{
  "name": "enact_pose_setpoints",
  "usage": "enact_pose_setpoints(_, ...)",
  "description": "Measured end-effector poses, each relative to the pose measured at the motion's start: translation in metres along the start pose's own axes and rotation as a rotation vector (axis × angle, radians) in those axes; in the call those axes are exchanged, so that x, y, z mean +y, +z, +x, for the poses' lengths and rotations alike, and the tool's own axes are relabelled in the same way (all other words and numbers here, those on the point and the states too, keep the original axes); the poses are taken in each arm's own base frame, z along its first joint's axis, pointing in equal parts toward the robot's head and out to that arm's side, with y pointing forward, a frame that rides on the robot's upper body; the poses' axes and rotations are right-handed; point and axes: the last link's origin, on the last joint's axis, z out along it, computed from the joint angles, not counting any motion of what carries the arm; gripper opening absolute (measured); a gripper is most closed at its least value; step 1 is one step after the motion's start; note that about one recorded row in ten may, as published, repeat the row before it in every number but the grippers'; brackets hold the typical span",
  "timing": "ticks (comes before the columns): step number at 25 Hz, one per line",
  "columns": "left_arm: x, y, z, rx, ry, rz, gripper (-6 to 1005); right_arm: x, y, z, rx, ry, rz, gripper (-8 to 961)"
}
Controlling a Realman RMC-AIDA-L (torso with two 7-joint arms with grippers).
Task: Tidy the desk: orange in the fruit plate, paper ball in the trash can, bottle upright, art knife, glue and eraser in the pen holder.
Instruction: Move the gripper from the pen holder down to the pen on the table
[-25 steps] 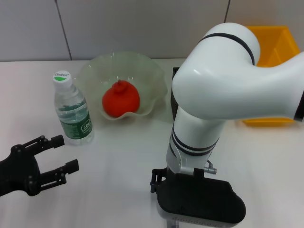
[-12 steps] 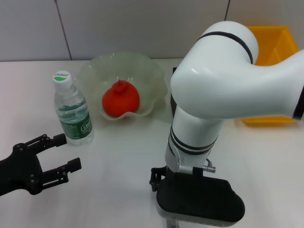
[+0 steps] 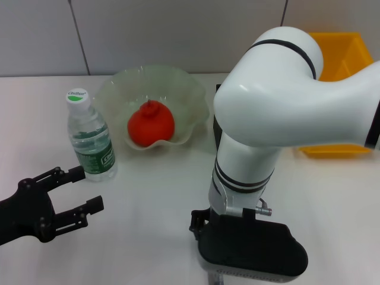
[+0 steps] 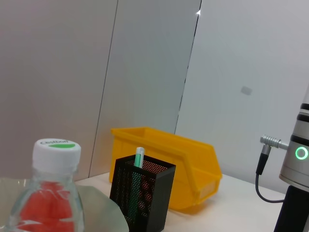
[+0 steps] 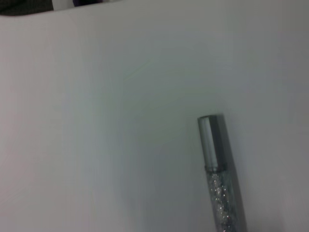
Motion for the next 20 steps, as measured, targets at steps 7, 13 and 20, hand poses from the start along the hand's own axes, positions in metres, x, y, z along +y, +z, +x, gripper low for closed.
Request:
enact_pose_setpoints(7, -0.0002, 0.0001, 0.0006, 0.004, 0.0, 0.001, 805, -0.001, -0.0005, 0.0003, 0.002, -0.002, 0.003, 331)
enact_pose_setpoints(13, 0.0, 0.0, 0.001, 0.005, 0.001, -0.001, 805, -0.0007, -0.0001, 0.0018, 0.005, 0.002, 0.0, 314)
enact_pose_setpoints(20, 0.0, 0.0, 0.001, 0.005, 0.001, -0.001, 805, -0.0006, 0.0003, 0.0025, 0.004, 0.004, 0.0, 252)
